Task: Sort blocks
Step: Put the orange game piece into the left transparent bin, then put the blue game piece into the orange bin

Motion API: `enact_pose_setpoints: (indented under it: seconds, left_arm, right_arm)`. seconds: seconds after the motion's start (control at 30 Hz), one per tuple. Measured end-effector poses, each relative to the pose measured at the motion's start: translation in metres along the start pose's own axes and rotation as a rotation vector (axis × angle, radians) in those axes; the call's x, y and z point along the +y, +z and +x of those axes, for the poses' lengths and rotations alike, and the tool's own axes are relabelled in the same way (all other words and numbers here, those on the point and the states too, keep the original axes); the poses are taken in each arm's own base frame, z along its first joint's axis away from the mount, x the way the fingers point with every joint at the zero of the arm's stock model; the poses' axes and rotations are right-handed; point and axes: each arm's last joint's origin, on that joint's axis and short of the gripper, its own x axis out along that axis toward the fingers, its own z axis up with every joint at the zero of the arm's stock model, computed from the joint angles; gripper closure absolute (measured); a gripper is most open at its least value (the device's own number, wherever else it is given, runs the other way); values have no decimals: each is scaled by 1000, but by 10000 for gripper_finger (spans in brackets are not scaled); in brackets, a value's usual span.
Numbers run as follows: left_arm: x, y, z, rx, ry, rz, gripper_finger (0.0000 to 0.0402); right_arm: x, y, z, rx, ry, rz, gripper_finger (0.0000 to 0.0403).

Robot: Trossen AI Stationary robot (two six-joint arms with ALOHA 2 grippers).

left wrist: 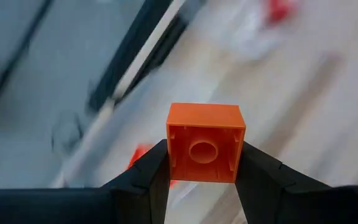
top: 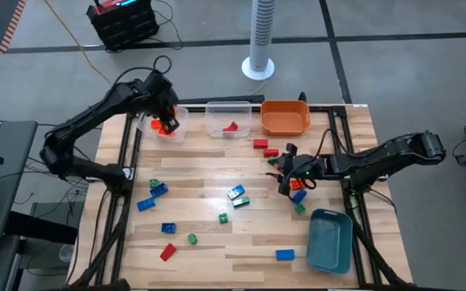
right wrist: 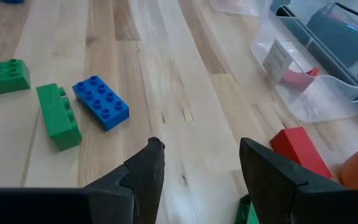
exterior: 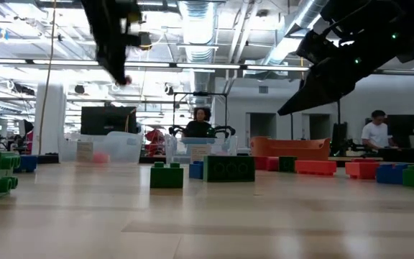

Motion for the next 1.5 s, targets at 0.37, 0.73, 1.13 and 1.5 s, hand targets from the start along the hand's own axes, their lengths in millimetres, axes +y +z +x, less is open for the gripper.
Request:
enact_pose_setpoints:
  seconds: [0.37, 0.73, 1.13, 1.5]
  left_arm:
    - [23, -24, 95, 357, 54, -184, 217]
    - [4, -13, 52, 255, 49, -62, 142]
    - [-121, -55, -17, 335, -96, -49, 155]
    - [-199, -78, -5, 509, -26, 75, 156]
  right_arm:
    - [6, 4, -2, -39, 25, -6, 185]
    - [5, 3, -2, -37, 23, -12, 185]
    - [5, 3, -2, -32, 23, -13, 185]
    - [9, 2, -3, -27, 38, -5, 185]
